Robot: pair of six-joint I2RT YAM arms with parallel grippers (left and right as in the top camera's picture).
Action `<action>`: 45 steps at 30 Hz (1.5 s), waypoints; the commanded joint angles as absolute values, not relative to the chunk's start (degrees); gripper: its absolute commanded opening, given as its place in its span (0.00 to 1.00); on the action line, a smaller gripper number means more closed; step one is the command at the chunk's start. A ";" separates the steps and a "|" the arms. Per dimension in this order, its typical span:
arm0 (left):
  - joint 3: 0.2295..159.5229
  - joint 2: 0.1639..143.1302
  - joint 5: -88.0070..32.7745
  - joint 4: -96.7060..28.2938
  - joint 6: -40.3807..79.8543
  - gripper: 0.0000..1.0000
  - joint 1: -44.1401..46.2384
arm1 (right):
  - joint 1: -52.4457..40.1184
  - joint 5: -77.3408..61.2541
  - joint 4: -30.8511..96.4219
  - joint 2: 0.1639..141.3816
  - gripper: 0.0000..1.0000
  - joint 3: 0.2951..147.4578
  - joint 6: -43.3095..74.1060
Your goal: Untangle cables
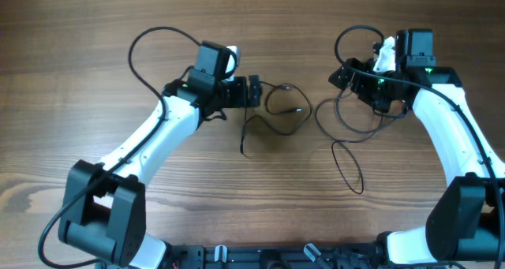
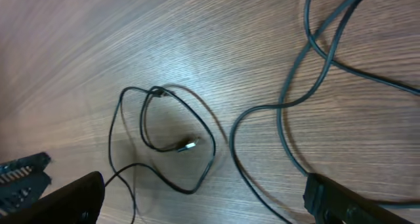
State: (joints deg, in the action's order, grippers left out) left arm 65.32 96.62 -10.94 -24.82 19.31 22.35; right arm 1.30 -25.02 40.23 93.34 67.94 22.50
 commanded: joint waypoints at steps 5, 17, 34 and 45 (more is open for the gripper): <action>65.36 95.37 -9.10 -25.82 18.20 1.00 21.96 | 1.37 -23.29 39.79 92.90 1.00 67.59 22.68; 65.32 84.47 5.65 -31.35 13.87 1.00 23.62 | 1.37 -23.27 39.70 92.90 0.99 67.59 22.65; 29.23 16.88 2.68 -21.23 15.22 1.00 11.60 | 1.37 -23.27 39.68 92.90 1.00 67.59 22.68; 5.41 0.19 -2.11 10.39 15.22 1.00 3.22 | 1.37 -23.27 39.70 92.90 1.00 67.59 22.65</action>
